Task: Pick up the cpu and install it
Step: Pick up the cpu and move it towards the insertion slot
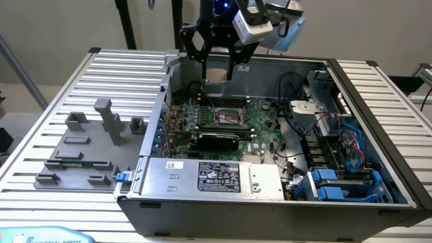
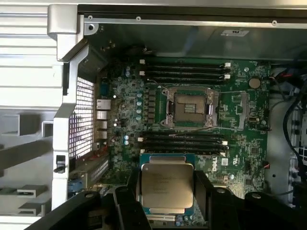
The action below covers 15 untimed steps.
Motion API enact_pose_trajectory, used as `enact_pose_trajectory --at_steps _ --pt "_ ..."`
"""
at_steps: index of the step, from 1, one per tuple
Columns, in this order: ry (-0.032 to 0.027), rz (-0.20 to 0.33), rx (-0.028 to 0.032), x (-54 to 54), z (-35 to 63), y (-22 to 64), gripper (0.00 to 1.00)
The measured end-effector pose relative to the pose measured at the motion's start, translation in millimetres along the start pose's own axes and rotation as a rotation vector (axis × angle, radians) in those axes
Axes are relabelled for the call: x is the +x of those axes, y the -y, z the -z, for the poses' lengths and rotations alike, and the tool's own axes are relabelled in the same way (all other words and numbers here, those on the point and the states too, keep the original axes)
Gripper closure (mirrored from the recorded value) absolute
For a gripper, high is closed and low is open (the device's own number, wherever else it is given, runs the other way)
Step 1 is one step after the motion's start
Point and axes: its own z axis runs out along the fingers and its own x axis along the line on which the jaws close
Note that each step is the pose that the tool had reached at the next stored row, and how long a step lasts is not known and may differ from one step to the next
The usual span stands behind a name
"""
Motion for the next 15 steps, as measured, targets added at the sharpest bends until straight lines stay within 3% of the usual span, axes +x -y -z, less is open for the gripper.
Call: enact_pose_trajectory --at_steps 15 --pt "0.0000 0.000 0.0000 -34.4 -28.7 -49.2 0.45"
